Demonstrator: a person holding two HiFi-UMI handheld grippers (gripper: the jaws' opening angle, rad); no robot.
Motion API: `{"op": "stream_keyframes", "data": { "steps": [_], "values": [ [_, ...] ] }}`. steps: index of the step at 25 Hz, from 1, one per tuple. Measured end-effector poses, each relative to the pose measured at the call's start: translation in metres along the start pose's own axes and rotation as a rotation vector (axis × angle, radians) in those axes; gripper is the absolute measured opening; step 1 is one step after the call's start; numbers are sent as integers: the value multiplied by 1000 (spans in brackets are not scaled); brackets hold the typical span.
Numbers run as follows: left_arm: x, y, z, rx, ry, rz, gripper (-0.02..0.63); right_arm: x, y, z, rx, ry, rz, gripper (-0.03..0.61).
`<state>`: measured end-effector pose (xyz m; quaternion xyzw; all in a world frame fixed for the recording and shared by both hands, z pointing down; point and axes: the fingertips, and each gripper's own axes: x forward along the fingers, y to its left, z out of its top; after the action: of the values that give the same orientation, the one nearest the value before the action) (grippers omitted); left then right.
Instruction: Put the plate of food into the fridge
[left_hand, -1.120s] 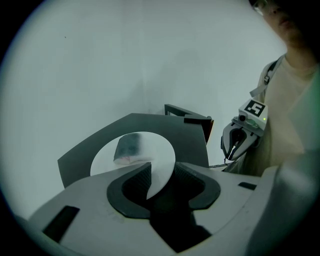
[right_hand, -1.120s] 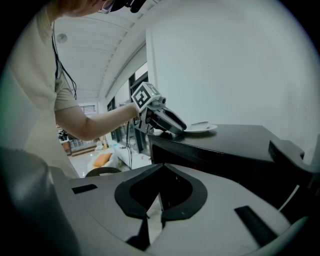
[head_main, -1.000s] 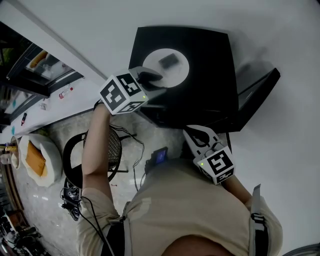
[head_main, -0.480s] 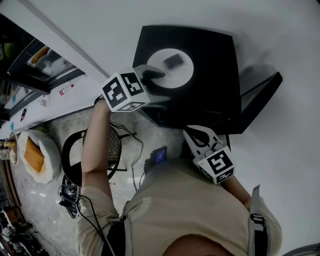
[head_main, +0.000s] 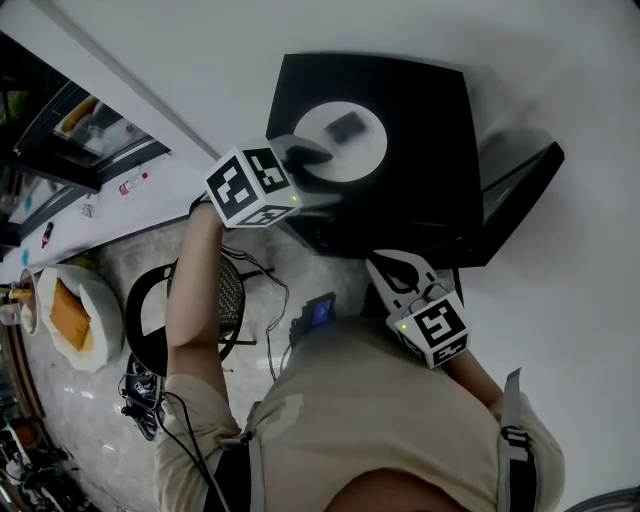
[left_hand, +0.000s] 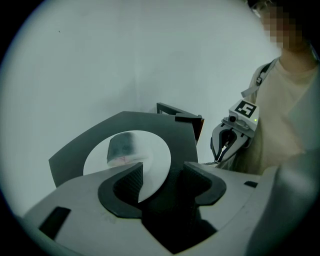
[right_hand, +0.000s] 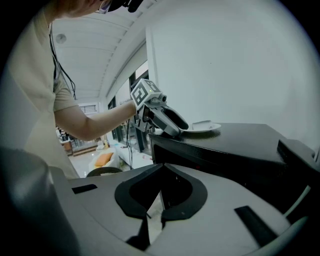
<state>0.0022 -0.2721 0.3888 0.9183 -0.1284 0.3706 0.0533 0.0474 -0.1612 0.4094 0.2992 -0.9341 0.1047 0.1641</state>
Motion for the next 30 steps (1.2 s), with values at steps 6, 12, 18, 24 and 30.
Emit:
{"op": "stream_keyframes", "data": {
  "steps": [6,12,18,24,30],
  "values": [
    [-2,-7,0,17,-4,9,202,-3,-4,-1,28,-1,-12,21],
    [-3,-13,0,15,6,5,164,-3,-4,-2,35,1,-14,21],
    [-6,-20,-2,33,-7,21,153,-2,-4,-1,38,-2,-8,21],
    [-9,-36,-3,99,-48,-16,197,1,-3,-2,35,1,8,21],
    [0,-34,-12,239,56,72,264,5,4,2,14,3,26,21]
  ]
}}
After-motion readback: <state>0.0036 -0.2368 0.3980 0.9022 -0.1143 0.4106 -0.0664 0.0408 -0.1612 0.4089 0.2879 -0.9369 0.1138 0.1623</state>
